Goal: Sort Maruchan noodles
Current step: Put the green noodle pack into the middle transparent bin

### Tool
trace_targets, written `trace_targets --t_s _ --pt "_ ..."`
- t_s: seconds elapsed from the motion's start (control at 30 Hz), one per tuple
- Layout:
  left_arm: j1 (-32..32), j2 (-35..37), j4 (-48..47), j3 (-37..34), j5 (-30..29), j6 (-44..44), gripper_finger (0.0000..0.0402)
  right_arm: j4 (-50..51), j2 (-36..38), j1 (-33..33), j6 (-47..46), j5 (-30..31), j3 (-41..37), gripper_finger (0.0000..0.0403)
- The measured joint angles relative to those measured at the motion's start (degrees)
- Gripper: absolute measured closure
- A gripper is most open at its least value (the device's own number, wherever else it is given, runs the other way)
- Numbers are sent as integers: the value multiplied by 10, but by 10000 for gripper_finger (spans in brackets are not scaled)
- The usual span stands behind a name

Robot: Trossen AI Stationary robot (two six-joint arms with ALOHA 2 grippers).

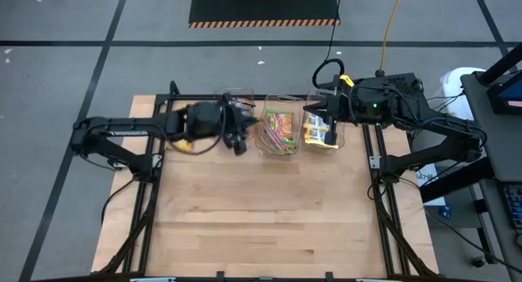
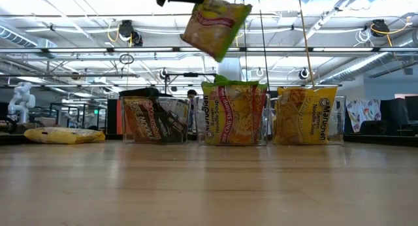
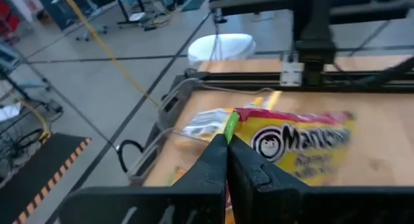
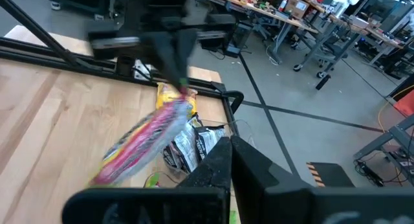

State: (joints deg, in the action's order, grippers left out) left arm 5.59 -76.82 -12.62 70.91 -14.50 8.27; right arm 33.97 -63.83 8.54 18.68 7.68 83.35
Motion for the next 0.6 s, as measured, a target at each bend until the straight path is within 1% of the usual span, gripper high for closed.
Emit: trace_targets --t_s 0.2,0.43,0.6 --pt "68 0 15 0 51 3 401 14 0 0 0 0 0 403" --pt "133 0 70 0 115 24 402 15 0 0 12 0 0 403" --pt "174 -21 104 1 155 18 402 15 0 0 18 0 0 403"
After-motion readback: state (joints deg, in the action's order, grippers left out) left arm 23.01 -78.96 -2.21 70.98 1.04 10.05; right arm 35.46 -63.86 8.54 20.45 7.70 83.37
